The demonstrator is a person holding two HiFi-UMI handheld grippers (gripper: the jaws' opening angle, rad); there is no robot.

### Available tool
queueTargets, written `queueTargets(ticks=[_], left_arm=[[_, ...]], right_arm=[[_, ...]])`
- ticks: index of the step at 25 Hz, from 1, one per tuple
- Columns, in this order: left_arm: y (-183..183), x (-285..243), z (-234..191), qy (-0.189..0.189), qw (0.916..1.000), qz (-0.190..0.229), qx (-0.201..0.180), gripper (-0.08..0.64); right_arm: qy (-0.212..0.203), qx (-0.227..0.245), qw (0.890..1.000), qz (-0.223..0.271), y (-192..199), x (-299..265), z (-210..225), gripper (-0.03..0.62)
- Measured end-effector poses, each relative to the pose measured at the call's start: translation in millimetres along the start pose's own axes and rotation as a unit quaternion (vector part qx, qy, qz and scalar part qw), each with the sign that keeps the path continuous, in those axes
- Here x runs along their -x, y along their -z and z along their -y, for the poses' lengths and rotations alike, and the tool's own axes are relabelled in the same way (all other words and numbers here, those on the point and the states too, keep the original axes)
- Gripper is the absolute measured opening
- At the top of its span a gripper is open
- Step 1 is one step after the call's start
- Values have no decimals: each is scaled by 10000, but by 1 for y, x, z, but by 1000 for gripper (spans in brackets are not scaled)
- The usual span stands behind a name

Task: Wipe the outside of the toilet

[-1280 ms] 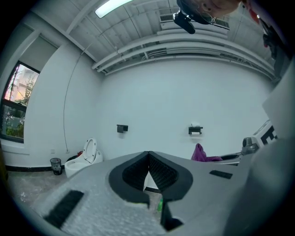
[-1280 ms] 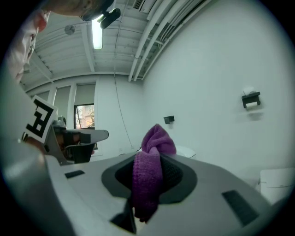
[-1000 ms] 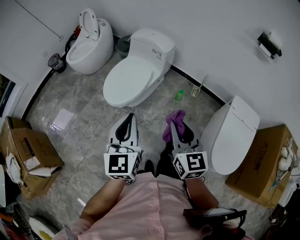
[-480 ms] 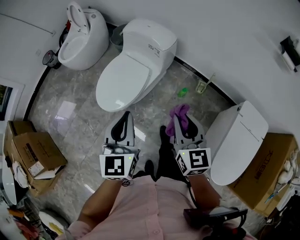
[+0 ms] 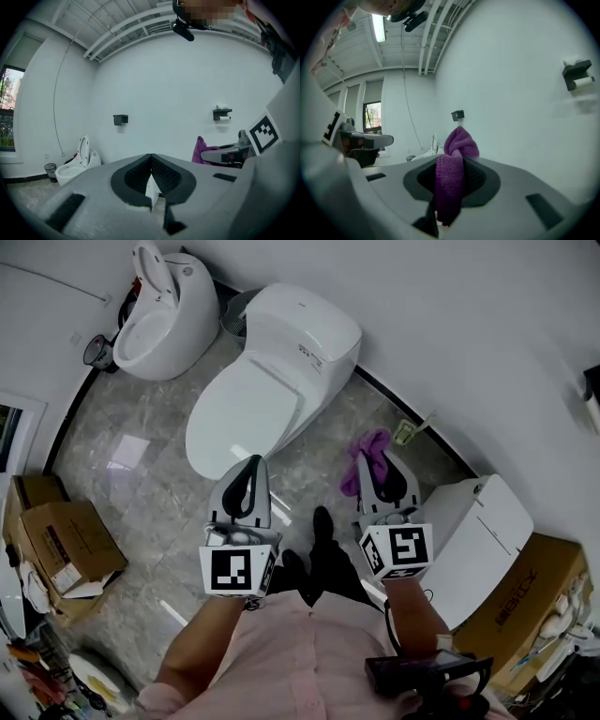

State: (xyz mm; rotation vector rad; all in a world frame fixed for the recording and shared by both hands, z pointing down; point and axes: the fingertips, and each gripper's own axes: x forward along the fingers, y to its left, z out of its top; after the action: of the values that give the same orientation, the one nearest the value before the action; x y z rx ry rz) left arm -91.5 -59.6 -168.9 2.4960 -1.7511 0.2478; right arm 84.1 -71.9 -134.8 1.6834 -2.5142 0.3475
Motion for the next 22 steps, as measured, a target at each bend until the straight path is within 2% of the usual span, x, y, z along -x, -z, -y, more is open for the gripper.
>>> queueTargets(ticks=[6,9,22], left_arm=[[36,-8,-1,56,9999,-129,-14,8],[63,-8,2,57,9995,-288,112,8],[188,-32,6,238,9985,-466,163,8]], right_arm=[[-18,-28,9999,-113,35,-16,7,86],[-81,-6,9998,-170,60,-23,8,86],[-125,-178,9982,-565,203,-57,21,86]])
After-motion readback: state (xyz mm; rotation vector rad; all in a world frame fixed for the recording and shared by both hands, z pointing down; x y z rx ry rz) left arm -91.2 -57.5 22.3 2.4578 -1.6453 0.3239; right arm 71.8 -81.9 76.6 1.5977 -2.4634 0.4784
